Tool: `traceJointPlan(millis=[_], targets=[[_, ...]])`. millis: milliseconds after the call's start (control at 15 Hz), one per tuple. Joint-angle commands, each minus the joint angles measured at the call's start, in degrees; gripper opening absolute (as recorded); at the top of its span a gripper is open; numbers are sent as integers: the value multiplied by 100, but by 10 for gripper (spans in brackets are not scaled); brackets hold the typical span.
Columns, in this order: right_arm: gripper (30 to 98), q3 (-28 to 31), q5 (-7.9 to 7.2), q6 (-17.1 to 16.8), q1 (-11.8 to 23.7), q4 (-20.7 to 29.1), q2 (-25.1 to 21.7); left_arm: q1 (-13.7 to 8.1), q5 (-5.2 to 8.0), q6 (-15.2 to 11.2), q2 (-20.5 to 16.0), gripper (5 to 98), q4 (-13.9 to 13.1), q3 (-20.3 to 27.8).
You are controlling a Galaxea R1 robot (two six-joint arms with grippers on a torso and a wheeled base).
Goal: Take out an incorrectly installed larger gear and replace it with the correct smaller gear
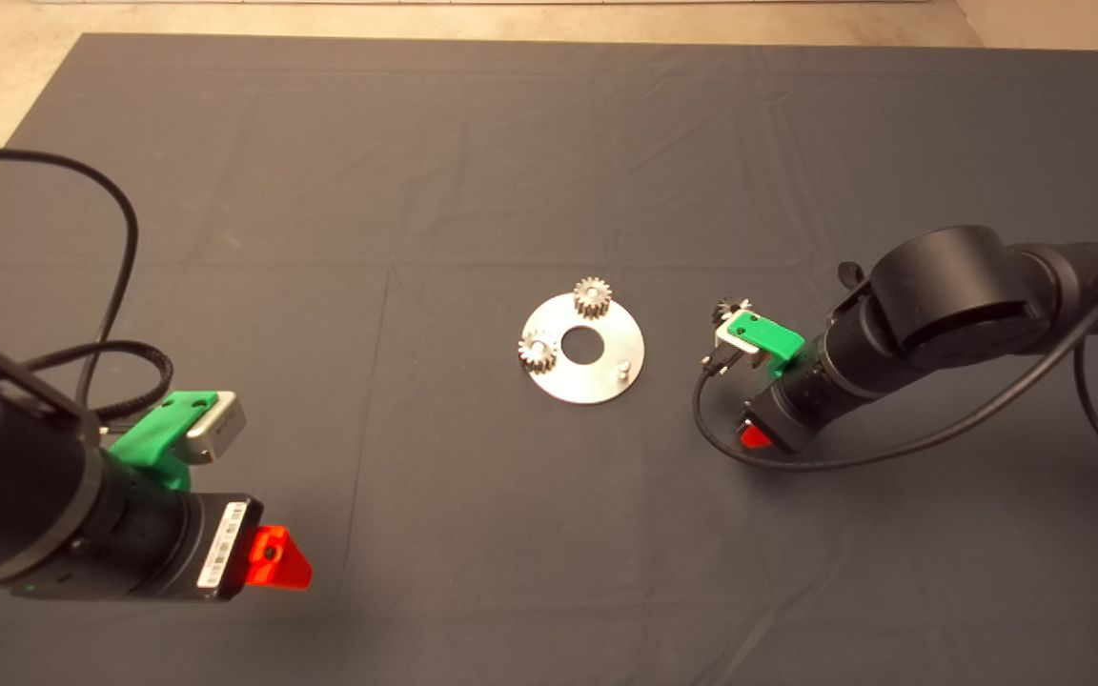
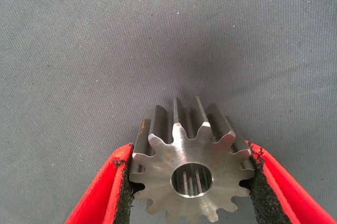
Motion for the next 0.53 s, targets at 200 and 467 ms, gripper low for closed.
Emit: traceJointPlan(millis=[200, 467], targets=[[477, 77, -718, -25, 102, 54, 23, -22, 36, -17, -19, 977, -114, 89], [478, 86, -718, -16, 102, 54, 18, -20, 36, -17, -19, 977, -114, 89]])
